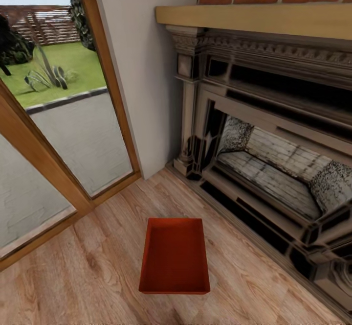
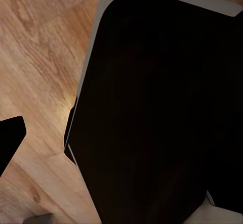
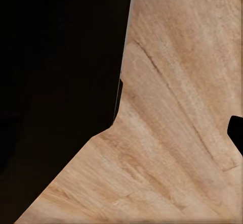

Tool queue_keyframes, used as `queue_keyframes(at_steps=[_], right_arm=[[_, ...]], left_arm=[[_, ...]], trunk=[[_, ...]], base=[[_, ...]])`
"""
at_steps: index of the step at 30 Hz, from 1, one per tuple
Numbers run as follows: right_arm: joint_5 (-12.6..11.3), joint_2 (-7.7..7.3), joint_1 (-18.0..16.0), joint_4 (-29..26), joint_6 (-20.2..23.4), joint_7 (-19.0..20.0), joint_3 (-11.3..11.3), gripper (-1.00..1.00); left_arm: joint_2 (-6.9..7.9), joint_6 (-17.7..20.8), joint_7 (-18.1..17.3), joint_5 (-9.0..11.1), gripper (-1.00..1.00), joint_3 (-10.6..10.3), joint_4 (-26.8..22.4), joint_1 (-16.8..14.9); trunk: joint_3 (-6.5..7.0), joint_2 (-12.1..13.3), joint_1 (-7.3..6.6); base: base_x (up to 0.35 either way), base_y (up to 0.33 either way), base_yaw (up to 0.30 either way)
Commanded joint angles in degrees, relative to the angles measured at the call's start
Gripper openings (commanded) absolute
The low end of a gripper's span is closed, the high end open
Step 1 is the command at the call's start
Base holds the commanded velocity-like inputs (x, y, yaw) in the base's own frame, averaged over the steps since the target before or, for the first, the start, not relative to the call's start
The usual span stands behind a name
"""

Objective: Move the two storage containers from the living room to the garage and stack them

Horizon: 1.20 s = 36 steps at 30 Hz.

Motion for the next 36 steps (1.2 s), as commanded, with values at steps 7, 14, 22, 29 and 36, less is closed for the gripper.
queue_keyframes(at_steps=[7, 14, 22, 29, 36], right_arm=[[0.33, -0.16, -0.07, 0.18, -0.23, -0.31, 0.44, 1.00], [0.37, -0.14, -0.07, 0.18, -0.24, -0.31, 0.44, 1.00], [0.41, -0.01, -0.07, 0.18, -0.09, -0.10, 0.44, 1.00], [0.37, -0.16, -0.07, 0.18, -0.34, -0.41, 0.44, 1.00], [0.37, -0.11, -0.07, 0.18, -0.14, -0.60, 0.44, 1.00]], left_arm=[[0.00, -0.16, 0.05, 0.25, 1.00, -0.10, 0.02, -0.02], [0.00, -0.16, 0.05, 0.25, 1.00, -0.09, 0.03, -0.02], [0.00, -0.16, 0.05, 0.25, 1.00, -0.13, 0.04, -0.02], [0.00, -0.16, 0.05, 0.25, 1.00, -0.09, 0.04, -0.02], [0.00, -0.16, 0.05, 0.25, 1.00, -0.12, 0.03, -0.02]], trunk=[[-0.69, -0.02, 0.00], [-1.34, -0.02, 0.00], [-2.09, -0.02, 0.00], [-2.74, -0.02, 0.00], [-3.39, -0.02, 0.00]], base=[[0.000, 0.000, 0.000], [0.000, 0.000, 0.000], [0.000, 0.000, 0.000], [0.000, 0.000, 0.000], [0.000, 0.000, 0.000]])
